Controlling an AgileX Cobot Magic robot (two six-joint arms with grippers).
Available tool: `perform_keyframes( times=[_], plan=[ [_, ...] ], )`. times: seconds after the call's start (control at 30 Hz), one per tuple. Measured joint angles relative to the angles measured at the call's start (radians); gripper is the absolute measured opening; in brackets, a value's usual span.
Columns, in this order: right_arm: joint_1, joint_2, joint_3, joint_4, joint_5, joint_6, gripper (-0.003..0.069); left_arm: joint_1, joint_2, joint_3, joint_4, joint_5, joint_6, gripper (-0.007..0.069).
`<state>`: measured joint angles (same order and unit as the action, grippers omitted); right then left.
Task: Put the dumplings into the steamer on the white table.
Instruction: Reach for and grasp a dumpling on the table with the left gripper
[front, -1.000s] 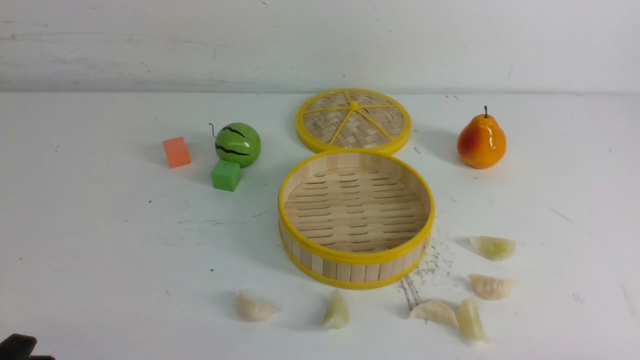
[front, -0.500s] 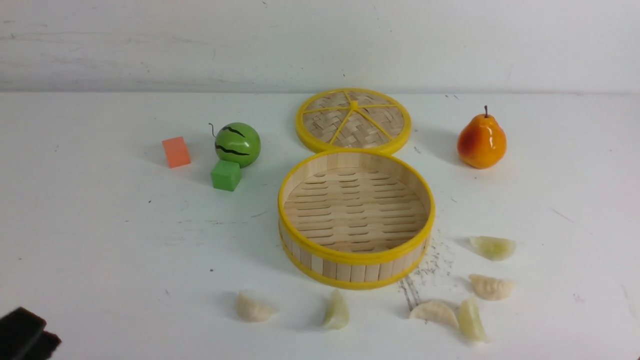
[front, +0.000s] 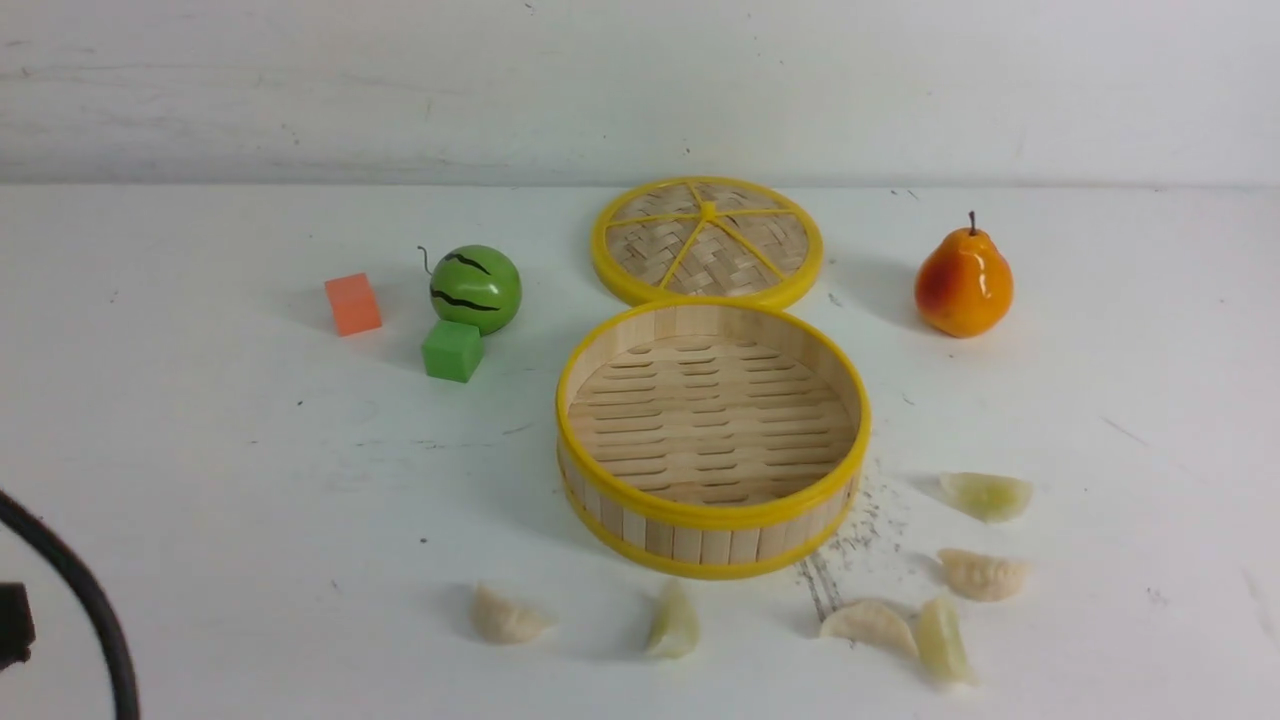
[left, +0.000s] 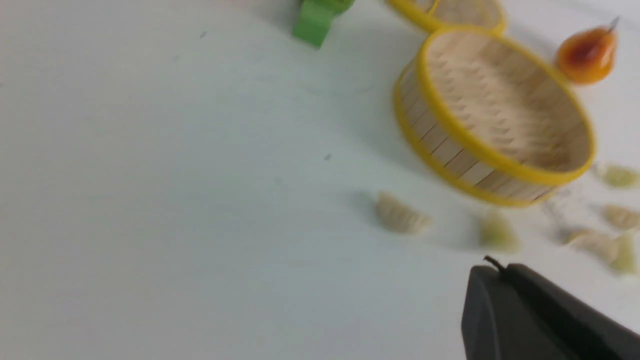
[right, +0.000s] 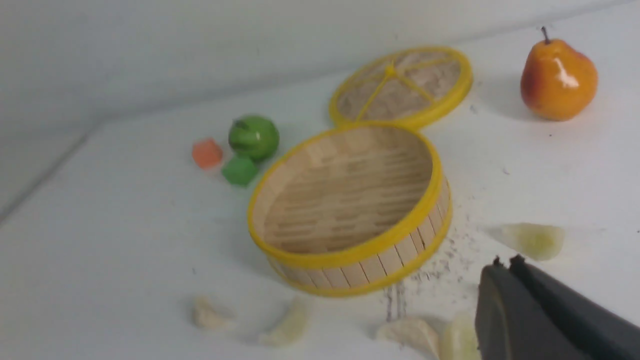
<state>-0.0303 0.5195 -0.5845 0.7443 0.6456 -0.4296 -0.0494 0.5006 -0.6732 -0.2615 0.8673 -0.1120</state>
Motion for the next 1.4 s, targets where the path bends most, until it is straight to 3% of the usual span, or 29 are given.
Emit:
perform_keyframes(
  times=[0.17, 0.4, 0.5, 0.63, 0.7, 0.8, 0.93, 1.3, 1.4],
  plan=[
    [0.056, 0.229, -0.153, -0.119, 0.169, -0.073, -0.002, -0.144, 0.186, -0.087, 0.178, 0.149, -0.075, -0.0014],
    [0.309, 0.455, -0.251, -0.309, 0.321, 0.0, -0.0018, -0.336, 0.491, -0.228, 0.286, 0.175, -0.172, 0.0014],
    [0.381, 0.482, -0.289, -0.38, 0.34, 0.021, -0.0017, -0.39, 0.637, -0.287, 0.293, 0.167, -0.214, 0.0103],
    [0.4, 0.482, -0.299, -0.408, 0.335, 0.023, -0.0016, -0.415, 0.789, -0.343, 0.271, 0.149, -0.27, 0.0255],
    [0.4, 0.483, -0.299, -0.434, 0.335, 0.024, -0.0014, -0.415, 0.926, -0.384, 0.231, 0.114, -0.322, 0.0387],
    [0.4, 0.483, -0.299, -0.441, 0.333, 0.024, -0.0014, -0.415, 1.047, -0.427, 0.188, 0.08, -0.372, 0.0501],
    [0.4, 0.483, -0.299, -0.442, 0.328, 0.024, -0.0014, -0.415, 1.177, -0.48, 0.142, 0.019, -0.399, 0.0582],
    [0.4, 0.483, -0.299, -0.442, 0.325, 0.024, -0.001, -0.418, 1.369, -0.527, 0.134, -0.088, -0.523, 0.0528],
    [0.4, 0.483, -0.299, -0.442, 0.325, 0.024, -0.0009, -0.422, 1.396, -0.528, 0.135, -0.07, -0.492, 0.0383]
  ],
)
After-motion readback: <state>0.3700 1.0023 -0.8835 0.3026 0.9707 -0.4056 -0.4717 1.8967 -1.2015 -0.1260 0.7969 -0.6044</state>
